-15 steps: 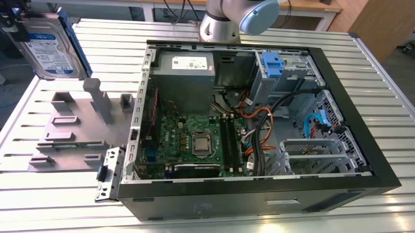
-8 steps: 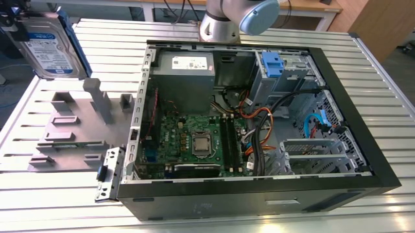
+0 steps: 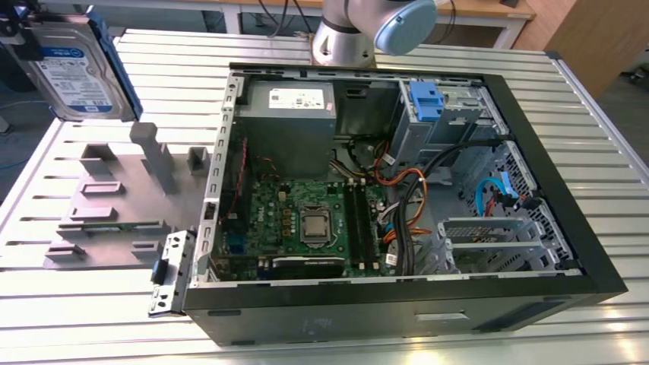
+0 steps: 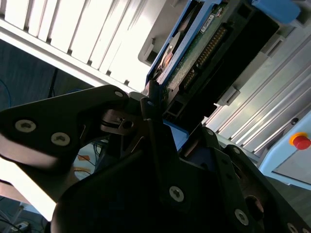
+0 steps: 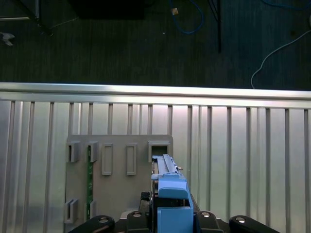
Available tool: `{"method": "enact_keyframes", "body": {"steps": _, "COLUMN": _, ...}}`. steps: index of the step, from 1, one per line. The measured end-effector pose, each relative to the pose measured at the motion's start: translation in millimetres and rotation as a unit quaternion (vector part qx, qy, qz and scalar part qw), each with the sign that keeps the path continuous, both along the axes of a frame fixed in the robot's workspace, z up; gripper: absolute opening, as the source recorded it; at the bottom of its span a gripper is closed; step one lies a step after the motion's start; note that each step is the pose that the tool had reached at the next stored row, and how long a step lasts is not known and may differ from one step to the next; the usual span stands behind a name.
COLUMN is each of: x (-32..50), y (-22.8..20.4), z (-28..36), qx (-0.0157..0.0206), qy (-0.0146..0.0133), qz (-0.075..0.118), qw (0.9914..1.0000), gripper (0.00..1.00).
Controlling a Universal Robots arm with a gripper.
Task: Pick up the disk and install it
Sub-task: 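Pick up the disk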
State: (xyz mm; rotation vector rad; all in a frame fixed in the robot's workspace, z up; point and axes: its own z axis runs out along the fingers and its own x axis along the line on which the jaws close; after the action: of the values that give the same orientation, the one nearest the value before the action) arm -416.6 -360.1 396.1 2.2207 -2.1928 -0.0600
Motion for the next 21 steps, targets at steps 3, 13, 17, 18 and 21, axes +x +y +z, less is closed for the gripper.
{"method": "enact_keyframes", "body": {"steps": 3, "x": 0.0, "y": 0.0, "z": 0.6, "qx": 0.0, "qy": 0.0, "qz": 0.0, "qw": 1.0, "gripper": 0.36}}
{"method": "enact_keyframes", "body": {"steps": 13, "x": 0.0, "y": 0.0, "z": 3.1, "qx": 0.0, "qy": 0.0, "qz": 0.0, "qw": 1.0, "gripper": 0.36}}
{"method": "enact_keyframes", "body": {"steps": 17, "x": 0.0, "y": 0.0, "z": 4.4, "qx": 0.0, "qy": 0.0, "qz": 0.0, "qw": 1.0, "gripper": 0.36}}
{"method": "enact_keyframes", "body": {"steps": 18, "x": 0.0, "y": 0.0, "z": 4.8, "qx": 0.0, "qy": 0.0, "qz": 0.0, "qw": 1.0, "gripper": 0.36}}
{"method": "enact_keyframes", "body": {"steps": 21, "x": 0.0, "y": 0.0, "z": 5.3, "qx": 0.0, "qy": 0.0, "qz": 0.0, "qw": 1.0, "gripper": 0.36}}
